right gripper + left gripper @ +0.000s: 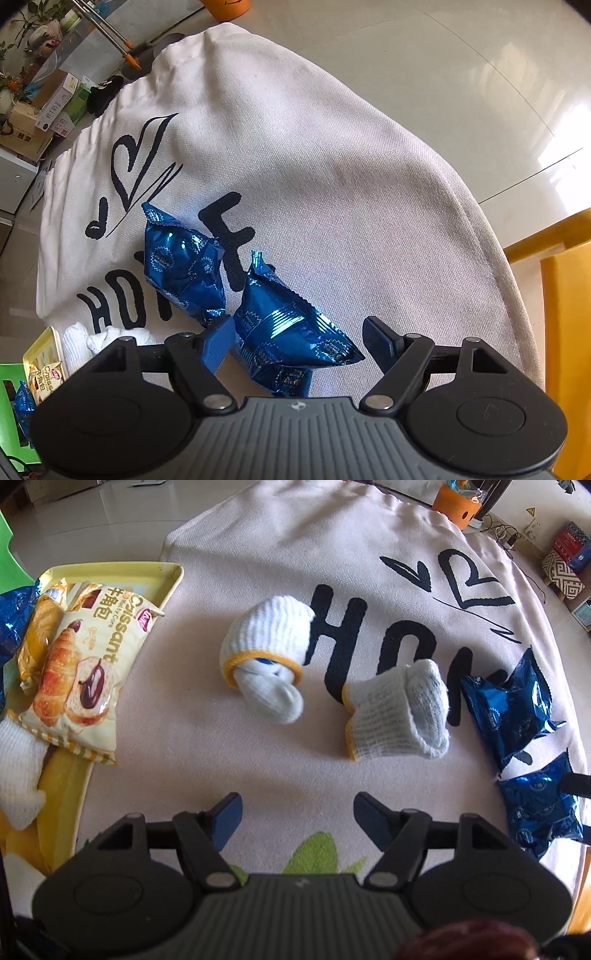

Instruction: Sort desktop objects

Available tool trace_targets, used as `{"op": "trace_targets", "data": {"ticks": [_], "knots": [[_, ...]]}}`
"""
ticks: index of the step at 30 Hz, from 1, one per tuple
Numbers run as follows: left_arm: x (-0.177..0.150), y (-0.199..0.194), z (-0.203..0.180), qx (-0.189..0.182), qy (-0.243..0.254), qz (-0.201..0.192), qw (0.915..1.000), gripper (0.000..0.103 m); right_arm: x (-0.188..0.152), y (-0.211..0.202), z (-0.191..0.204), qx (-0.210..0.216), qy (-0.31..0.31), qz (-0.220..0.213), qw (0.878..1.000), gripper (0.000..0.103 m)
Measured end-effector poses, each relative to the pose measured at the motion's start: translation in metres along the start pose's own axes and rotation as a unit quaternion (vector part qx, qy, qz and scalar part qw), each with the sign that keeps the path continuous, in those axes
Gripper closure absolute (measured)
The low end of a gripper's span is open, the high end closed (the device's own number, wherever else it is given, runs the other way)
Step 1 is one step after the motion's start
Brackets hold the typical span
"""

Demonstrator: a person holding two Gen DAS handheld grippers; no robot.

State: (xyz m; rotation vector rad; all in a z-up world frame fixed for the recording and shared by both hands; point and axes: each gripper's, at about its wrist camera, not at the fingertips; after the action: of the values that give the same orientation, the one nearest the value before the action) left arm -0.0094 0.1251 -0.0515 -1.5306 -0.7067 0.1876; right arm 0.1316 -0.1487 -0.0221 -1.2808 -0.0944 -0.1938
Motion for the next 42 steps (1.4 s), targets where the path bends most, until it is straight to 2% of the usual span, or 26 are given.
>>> {"op": "trace_targets", "data": {"ticks": [1,3,4,7,11,17,21,22,23,25,29,36,42], "knots": [[0.002,-0.004,0.001,0.014,0.005,-0.013,0.9998,0.023,0.000,0.001,0.000,0.004,0.000,0.001,1.000,0.026],[0.007,-0.012,0.004,0.031,0.011,-0.033,0.9989,0.023,0.000,0.002,0.002,0.004,-0.003,0.003,1.000,0.026],[0.010,-0.015,0.006,0.029,0.008,-0.041,0.9987,0.022,0.000,0.003,0.002,0.002,-0.004,0.002,1.000,0.026],[0.018,-0.021,0.009,0.013,0.003,-0.052,0.9986,0.010,0.000,0.005,0.005,0.001,-0.008,0.005,1.000,0.026],[0.030,-0.018,-0.002,0.023,0.026,-0.063,0.9974,0.010,-0.003,0.008,0.010,0.001,-0.021,0.008,1.000,0.024],[0.049,0.004,0.001,0.055,0.059,-0.053,0.9953,0.010,-0.003,0.009,0.009,0.000,-0.020,0.008,1.000,0.022],[0.056,0.023,0.003,0.064,0.063,-0.045,0.9950,0.010,-0.003,0.012,0.010,-0.001,-0.019,0.010,1.000,0.022],[0.057,0.027,0.004,0.064,0.060,-0.043,0.9952,0.011,-0.003,0.012,0.011,-0.003,-0.022,0.009,1.000,0.022],[0.058,0.030,0.005,0.065,0.055,-0.043,0.9954,0.020,-0.003,0.012,0.012,-0.004,-0.024,0.009,1.000,0.022],[0.061,0.034,0.008,0.057,0.043,-0.043,0.9965,0.026,-0.003,0.013,0.013,-0.004,-0.026,0.011,1.000,0.022],[0.061,0.030,0.004,0.049,0.049,-0.052,0.9962,0.049,-0.003,0.014,0.013,-0.006,-0.024,0.013,1.000,0.022],[0.024,0.014,-0.010,0.048,0.070,-0.013,0.9963,0.050,-0.002,0.016,0.010,-0.002,-0.020,0.020,1.000,0.022],[-0.025,-0.003,-0.031,0.005,0.097,0.017,0.9952,0.050,0.000,0.013,0.008,0.002,-0.011,0.014,1.000,0.021]]}}
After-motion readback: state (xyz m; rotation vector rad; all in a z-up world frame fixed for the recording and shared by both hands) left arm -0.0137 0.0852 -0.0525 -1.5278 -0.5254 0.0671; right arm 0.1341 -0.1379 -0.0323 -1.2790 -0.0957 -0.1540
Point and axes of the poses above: each gripper's, at about its wrist camera, not at the fingertips, and y roughly the way its jaws point, z to its left, x to its top
